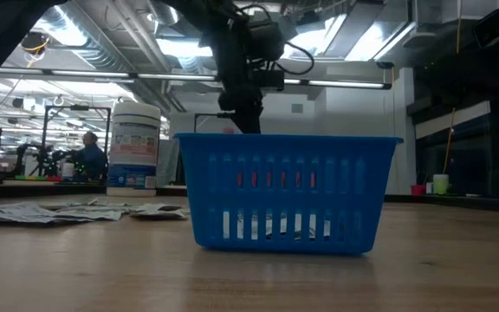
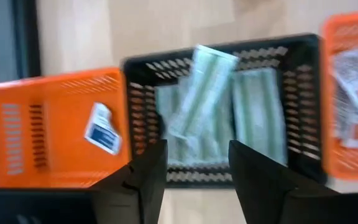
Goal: Pick & Place First Aid Supplies
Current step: Put the blue alcohol pad into the top orange bin
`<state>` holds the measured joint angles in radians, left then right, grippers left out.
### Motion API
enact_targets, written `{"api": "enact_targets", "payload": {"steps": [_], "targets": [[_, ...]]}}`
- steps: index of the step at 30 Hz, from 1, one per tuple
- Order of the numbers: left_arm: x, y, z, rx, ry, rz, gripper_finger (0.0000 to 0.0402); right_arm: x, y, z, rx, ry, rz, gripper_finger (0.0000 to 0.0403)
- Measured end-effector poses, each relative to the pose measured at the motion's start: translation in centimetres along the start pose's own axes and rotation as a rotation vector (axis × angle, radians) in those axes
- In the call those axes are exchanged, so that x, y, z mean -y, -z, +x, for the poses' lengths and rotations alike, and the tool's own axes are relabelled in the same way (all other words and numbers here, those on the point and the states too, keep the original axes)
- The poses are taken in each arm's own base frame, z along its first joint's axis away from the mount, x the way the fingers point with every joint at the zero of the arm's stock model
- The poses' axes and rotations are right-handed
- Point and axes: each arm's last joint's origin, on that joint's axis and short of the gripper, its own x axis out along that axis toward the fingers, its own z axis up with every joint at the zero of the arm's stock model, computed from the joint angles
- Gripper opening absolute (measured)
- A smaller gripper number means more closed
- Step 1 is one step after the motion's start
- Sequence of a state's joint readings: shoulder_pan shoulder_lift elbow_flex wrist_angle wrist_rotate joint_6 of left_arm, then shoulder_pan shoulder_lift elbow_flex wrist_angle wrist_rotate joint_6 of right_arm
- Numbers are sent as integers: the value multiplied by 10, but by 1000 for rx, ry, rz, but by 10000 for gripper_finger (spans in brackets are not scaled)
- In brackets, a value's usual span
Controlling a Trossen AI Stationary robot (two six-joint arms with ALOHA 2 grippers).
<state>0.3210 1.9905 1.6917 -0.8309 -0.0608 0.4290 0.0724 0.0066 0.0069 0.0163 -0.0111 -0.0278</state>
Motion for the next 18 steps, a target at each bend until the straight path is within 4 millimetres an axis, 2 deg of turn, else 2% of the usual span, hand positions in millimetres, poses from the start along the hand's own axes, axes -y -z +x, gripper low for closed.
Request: {"api": "enact_targets", "payload": {"steps": [10, 18], "targets": [[55, -19, -32, 52, 48, -8, 162, 0, 0, 0, 0, 0, 0, 195], [116, -24, -66, 43, 60, 52, 152, 0, 0, 0, 0, 0, 0, 195]]}}
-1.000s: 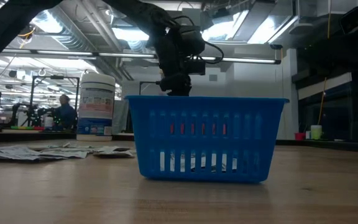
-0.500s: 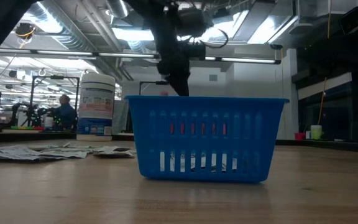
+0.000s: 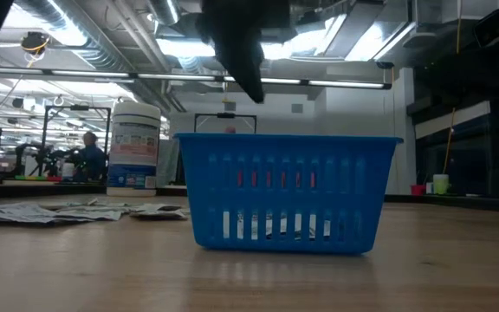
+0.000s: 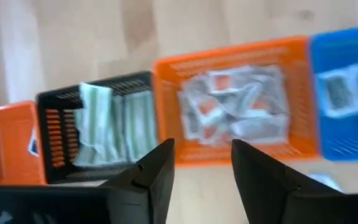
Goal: Pick & Place First Aid Supplies
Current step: Put the blue alcohol pad into the top orange bin
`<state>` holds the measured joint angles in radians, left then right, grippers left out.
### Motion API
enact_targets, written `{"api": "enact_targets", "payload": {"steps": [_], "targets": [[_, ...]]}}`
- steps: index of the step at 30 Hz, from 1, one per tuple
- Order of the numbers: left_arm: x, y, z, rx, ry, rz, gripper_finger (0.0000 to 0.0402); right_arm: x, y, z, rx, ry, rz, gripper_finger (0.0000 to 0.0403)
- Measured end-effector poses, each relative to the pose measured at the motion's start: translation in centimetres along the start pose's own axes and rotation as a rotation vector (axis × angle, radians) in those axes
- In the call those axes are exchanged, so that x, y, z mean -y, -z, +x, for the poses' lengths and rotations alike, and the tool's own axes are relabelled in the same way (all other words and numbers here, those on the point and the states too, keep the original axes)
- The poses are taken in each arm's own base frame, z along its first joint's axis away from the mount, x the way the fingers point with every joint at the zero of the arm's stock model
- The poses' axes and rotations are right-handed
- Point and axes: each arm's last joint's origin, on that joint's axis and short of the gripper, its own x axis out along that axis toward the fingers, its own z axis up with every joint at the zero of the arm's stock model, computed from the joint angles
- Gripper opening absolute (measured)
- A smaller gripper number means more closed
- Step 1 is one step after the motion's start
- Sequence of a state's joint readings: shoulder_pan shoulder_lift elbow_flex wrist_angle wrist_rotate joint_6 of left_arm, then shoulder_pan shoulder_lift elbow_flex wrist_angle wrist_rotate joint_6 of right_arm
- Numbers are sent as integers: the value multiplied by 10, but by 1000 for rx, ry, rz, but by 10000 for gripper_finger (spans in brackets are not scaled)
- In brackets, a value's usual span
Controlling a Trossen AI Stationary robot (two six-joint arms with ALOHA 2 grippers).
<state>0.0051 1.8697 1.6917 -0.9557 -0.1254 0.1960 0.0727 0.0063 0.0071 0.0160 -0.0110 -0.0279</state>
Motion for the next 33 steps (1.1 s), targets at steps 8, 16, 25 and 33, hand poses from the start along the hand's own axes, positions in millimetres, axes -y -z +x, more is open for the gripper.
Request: {"api": "enact_targets", "payload": {"steps": [8, 16, 25, 33], "targets": [[73, 3, -20, -66, 73, 93, 152, 0, 0, 0, 1, 0, 0, 195], [122, 22, -34, -215, 108, 134, 148, 0, 0, 0, 1, 0, 0, 195], [151, 31, -42, -253, 123, 157, 149, 0, 0, 0, 1, 0, 0, 195], [174, 51, -22, -295, 176, 145, 146, 0, 0, 0, 0, 0, 0, 195]]}}
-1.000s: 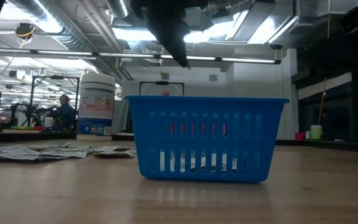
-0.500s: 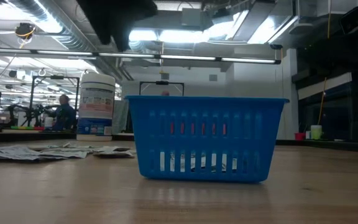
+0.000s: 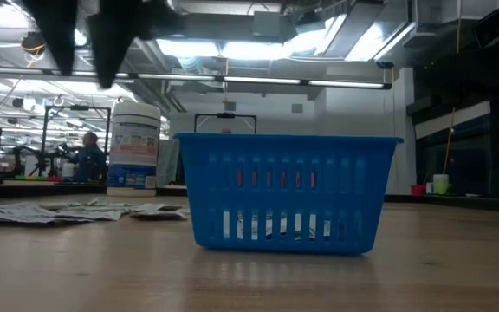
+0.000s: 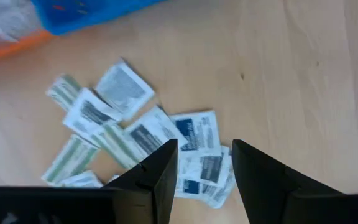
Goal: Pick & Place First Aid Supplies
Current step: Put the blue alcohol pad into the top orange bin
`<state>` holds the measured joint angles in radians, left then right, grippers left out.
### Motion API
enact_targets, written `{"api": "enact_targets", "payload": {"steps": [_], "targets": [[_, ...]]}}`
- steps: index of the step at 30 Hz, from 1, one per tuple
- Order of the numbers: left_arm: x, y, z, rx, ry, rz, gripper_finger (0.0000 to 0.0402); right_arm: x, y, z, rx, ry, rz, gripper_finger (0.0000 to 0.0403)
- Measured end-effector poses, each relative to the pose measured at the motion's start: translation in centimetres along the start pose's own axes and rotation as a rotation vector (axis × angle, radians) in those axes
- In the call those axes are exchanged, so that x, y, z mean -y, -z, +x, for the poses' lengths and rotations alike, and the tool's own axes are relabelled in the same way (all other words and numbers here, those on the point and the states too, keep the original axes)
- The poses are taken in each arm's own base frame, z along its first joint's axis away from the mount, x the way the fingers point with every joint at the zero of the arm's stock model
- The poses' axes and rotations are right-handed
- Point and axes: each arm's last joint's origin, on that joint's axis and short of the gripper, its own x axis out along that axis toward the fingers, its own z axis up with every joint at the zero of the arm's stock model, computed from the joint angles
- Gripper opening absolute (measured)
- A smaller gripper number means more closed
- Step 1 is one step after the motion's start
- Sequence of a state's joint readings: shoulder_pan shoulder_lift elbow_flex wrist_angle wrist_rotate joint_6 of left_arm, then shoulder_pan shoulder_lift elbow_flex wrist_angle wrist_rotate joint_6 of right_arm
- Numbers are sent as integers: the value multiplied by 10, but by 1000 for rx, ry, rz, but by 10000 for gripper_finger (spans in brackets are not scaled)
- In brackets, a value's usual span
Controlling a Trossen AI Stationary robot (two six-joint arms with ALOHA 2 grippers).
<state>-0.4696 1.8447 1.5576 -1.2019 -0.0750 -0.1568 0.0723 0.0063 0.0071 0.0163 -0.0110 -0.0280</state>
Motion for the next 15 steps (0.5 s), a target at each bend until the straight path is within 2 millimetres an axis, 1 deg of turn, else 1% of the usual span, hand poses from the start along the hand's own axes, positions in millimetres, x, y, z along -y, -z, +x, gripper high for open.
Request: {"api": "enact_targets", "payload": {"steps": [3, 10, 15], "targets": [[6, 2, 11, 2, 2, -15, 148, 0, 0, 0, 0, -1, 0, 195], [11, 9, 32, -6, 4, -52, 144, 0, 0, 0, 0, 0, 0, 195], [15, 13, 47, 0, 65, -93, 144, 0, 0, 0, 0, 0, 0, 195]]}}
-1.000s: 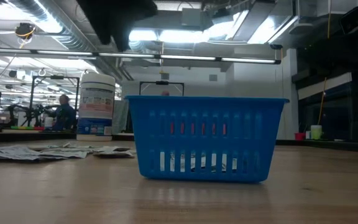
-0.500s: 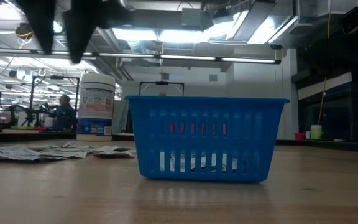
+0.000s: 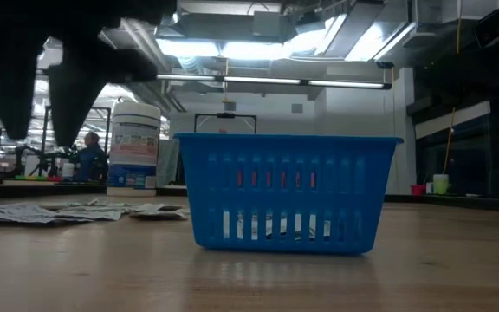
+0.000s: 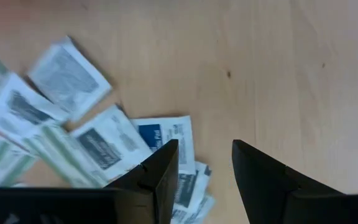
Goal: Pick & Place First Aid Supplies
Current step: Put the blue alcohol pad into the top orange bin
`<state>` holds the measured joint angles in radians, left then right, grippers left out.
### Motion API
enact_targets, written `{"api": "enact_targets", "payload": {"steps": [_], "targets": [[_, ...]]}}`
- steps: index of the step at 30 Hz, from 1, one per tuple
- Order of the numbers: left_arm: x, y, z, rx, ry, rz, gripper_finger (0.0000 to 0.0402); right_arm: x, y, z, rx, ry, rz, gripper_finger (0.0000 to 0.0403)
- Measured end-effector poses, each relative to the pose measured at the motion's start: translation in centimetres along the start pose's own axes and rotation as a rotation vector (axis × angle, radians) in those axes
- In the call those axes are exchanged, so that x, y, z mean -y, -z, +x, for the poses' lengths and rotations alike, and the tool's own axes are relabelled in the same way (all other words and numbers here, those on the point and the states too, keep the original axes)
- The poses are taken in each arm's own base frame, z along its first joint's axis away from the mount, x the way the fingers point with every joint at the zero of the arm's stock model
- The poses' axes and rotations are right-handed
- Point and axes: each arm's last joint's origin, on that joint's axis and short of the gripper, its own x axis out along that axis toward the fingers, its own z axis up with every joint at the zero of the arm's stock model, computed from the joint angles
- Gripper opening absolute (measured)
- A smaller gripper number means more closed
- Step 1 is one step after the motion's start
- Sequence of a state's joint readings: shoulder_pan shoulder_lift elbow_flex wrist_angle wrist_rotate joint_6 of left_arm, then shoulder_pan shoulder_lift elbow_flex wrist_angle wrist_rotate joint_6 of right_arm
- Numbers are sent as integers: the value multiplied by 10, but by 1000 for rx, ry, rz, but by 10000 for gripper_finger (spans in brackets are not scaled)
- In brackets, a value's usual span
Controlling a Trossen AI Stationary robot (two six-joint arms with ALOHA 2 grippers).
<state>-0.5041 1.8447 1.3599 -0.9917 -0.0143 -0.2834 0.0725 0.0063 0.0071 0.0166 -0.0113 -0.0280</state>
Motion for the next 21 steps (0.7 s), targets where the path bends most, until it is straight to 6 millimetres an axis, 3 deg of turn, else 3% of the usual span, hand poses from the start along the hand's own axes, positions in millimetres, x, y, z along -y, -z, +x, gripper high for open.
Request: {"api": "enact_targets", "payload": {"steps": [11, 21], "targets": [[1, 16, 36, 7, -12, -47, 143, 0, 0, 0, 0, 0, 0, 195], [-1, 26, 54, 31, -90, -39, 143, 0, 0, 0, 0, 0, 0, 195]]}}
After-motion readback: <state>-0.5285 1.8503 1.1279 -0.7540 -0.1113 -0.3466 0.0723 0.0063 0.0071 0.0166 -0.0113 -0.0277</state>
